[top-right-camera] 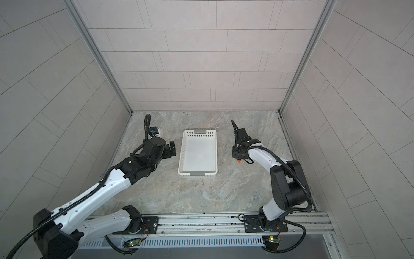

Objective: Put the screwdriver in the bin
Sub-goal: Pick up the screwdriver from the middle-right of the table.

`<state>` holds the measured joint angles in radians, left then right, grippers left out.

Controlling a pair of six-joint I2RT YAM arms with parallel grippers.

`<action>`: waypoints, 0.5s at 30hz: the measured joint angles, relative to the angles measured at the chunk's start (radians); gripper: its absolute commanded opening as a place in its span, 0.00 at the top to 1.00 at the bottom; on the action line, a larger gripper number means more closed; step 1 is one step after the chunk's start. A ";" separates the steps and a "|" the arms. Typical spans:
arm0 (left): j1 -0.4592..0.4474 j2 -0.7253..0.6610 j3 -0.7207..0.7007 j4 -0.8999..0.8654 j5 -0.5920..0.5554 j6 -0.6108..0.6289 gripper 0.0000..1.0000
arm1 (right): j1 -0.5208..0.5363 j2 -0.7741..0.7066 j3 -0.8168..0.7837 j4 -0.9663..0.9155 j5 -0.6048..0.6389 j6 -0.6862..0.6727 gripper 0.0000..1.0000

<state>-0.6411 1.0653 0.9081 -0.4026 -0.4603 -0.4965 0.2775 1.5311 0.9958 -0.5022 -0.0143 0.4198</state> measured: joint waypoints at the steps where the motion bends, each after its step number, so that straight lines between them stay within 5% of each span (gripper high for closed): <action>1: 0.000 0.000 0.000 0.000 -0.002 0.000 0.00 | 0.008 -0.014 0.000 -0.005 0.004 0.000 0.92; 8: 0.000 0.000 0.000 0.000 -0.024 0.000 0.00 | 0.095 -0.108 0.009 -0.040 0.050 0.000 0.92; 15: 0.000 0.001 0.000 -0.014 -0.055 -0.001 0.00 | 0.302 -0.111 0.098 -0.085 0.091 0.002 0.92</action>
<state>-0.6411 1.0660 0.9081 -0.4171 -0.5156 -0.4973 0.5793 1.4200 1.0943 -0.5873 0.0769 0.4217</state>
